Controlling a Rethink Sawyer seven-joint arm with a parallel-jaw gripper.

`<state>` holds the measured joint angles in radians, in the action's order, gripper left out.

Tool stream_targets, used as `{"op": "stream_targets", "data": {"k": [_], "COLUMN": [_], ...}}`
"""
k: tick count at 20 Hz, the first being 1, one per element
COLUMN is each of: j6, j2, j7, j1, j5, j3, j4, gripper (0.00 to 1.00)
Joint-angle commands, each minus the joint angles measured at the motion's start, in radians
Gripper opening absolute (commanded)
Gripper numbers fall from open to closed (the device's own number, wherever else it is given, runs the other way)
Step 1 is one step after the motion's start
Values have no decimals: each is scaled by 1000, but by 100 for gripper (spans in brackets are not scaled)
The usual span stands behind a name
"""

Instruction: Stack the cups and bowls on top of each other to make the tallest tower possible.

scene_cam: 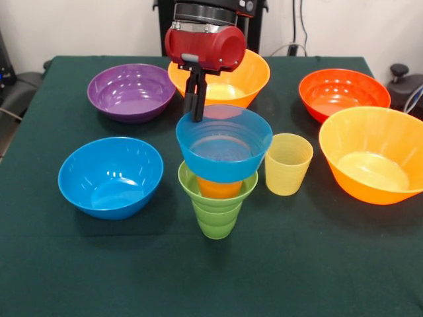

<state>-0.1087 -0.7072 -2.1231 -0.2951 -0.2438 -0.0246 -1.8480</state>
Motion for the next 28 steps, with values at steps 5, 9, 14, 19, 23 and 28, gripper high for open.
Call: {"op": "stream_targets", "data": {"k": [5, 9, 14, 19, 23, 28], "j6": [184, 183, 181, 167, 152, 156], "j2": [94, 97, 85, 72, 65, 51], "j7": [-92, -87, -71, -64, -72, -87], "j1": [49, 35, -3, -30, -34, -22], "j5": [-47, -31, 4, 27, 32, 22], "j3": [21, 14, -6, -25, -37, -37], "j4": [152, 150, 128, 100, 82, 68], "gripper": [0, 0, 0, 0, 0, 0]}}
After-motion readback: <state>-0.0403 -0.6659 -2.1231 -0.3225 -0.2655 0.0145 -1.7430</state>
